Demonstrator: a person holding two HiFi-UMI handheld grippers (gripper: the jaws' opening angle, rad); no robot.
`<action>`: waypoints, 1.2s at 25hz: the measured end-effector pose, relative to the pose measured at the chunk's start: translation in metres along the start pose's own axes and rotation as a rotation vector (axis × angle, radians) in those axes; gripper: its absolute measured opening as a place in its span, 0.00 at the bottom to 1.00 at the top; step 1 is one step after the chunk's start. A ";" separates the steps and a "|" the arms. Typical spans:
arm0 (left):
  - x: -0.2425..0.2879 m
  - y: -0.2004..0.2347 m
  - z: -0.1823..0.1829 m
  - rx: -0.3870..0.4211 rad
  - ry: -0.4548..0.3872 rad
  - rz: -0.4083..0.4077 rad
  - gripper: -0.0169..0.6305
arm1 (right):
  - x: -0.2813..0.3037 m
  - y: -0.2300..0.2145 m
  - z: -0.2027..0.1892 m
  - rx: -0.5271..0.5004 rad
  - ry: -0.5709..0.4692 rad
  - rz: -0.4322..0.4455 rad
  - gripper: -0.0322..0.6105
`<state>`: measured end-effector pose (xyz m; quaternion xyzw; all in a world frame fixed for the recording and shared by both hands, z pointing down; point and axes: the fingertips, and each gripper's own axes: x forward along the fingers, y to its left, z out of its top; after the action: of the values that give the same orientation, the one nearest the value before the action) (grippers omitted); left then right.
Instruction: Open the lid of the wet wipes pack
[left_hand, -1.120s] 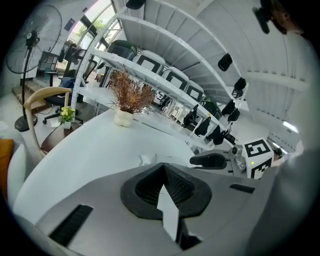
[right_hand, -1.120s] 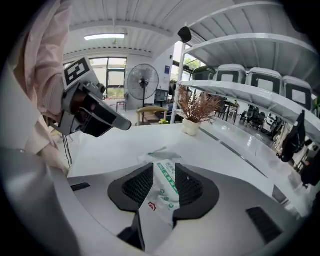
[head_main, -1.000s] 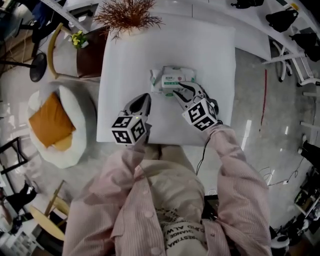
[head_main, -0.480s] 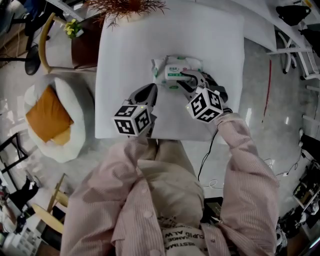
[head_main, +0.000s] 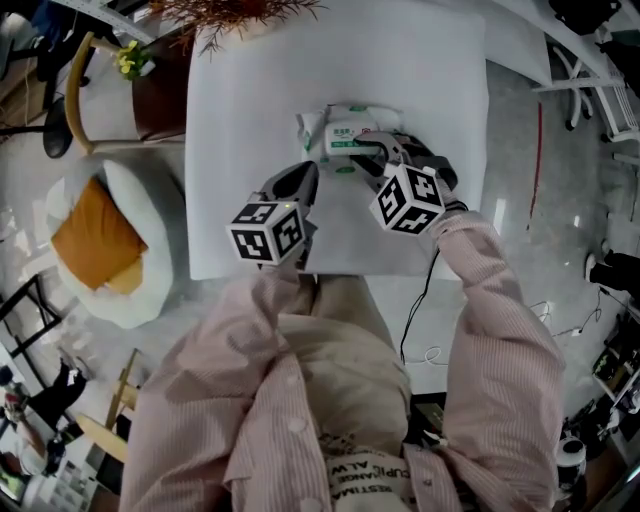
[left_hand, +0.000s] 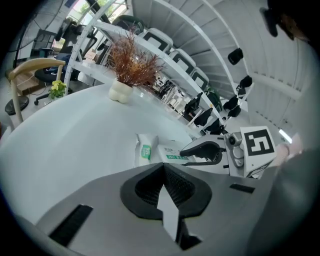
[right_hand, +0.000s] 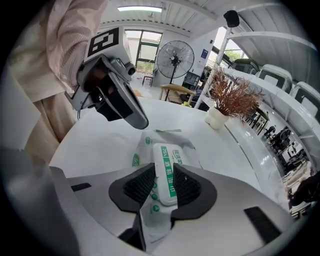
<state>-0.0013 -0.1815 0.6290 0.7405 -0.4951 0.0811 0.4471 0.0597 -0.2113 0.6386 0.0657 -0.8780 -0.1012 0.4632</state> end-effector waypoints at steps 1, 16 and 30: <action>0.002 0.000 -0.001 -0.001 0.004 -0.002 0.02 | 0.000 0.000 0.000 0.010 0.001 0.010 0.21; 0.015 0.004 -0.009 -0.021 0.060 -0.008 0.02 | -0.003 -0.004 0.002 0.140 0.009 0.197 0.19; 0.017 0.006 -0.011 -0.032 0.070 0.006 0.02 | -0.013 -0.025 0.012 0.354 -0.075 0.316 0.18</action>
<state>0.0059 -0.1853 0.6483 0.7284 -0.4829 0.1002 0.4757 0.0575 -0.2313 0.6150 0.0039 -0.8980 0.1258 0.4217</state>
